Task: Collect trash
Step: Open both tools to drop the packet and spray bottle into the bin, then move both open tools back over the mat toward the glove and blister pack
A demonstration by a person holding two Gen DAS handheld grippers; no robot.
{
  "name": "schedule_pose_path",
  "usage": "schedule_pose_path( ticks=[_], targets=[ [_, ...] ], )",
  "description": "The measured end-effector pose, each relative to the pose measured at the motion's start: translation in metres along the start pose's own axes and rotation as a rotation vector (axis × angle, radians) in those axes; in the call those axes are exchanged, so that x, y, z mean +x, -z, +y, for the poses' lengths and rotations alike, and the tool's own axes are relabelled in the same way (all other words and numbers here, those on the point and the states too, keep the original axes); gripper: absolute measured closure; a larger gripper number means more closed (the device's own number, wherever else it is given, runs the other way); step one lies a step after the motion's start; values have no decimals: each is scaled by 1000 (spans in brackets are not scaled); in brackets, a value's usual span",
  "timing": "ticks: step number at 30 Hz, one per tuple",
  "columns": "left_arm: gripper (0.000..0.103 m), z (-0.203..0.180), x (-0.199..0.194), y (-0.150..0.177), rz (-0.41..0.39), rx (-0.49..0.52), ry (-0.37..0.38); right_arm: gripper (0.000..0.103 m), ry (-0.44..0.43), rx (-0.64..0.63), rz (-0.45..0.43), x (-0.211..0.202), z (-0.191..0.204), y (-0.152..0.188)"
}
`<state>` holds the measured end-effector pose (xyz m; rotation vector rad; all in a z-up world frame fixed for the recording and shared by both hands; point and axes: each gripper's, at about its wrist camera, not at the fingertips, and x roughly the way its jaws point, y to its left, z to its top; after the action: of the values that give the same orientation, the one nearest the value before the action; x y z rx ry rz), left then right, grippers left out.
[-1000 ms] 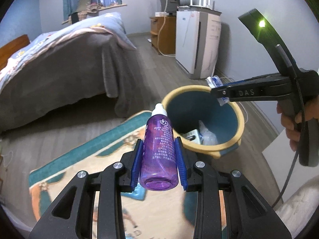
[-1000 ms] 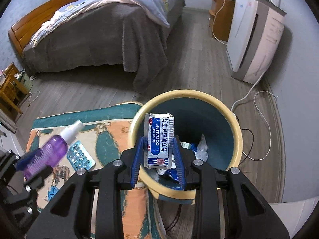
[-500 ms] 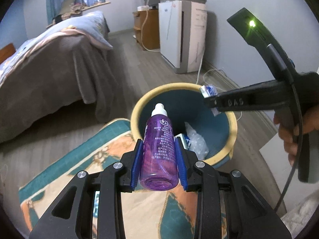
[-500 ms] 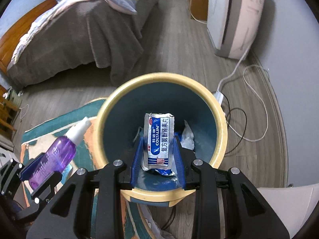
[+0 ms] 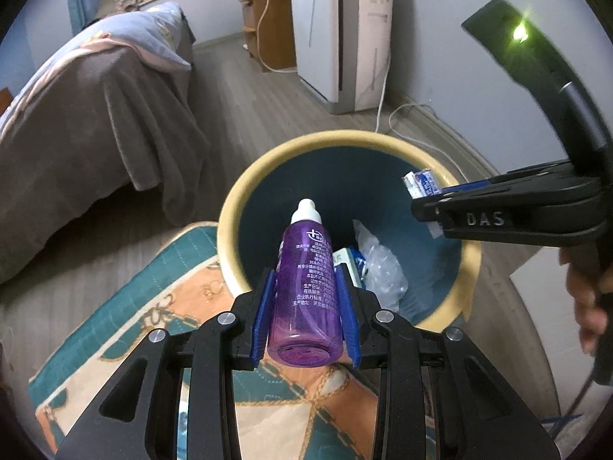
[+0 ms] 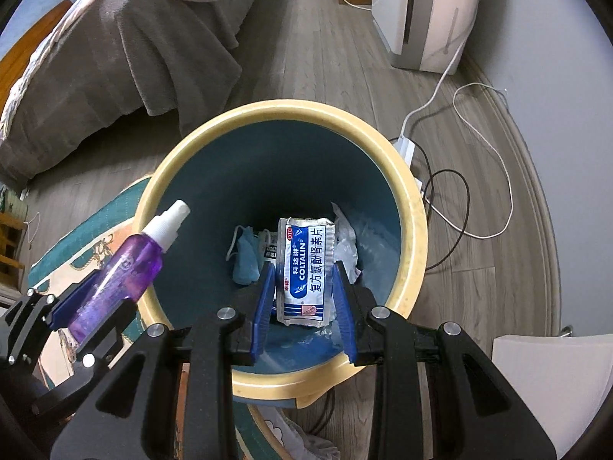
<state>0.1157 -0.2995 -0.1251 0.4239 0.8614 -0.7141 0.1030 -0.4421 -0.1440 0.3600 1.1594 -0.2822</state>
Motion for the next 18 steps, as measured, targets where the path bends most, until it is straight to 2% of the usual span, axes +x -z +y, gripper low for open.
schedule_pose_path(
  ticks=[6,8,9,10,11,14,18],
  targets=[
    [68,7,19,-2,29,-20,-10,72,-3,-4,-33,-2,2,-4],
    [58,10,17,-2,11,-37,-18,70,-3,-7,-48,-3,3,-5],
    [47,11,16,-3,6,-45,-19,64,2,-6,-54,-4,3,-5],
    [40,13,13,-2,-3,-53,-20,57,7,-5,-60,-5,3,-6],
    [39,15,11,-2,-12,-59,-24,55,11,-3,-65,-6,3,-6],
    [25,20,3,0,-29,-77,-40,40,23,8,-79,-10,2,-8],
    [10,30,-17,9,-65,-102,-87,11,61,9,-108,-19,6,-9]
  ],
)
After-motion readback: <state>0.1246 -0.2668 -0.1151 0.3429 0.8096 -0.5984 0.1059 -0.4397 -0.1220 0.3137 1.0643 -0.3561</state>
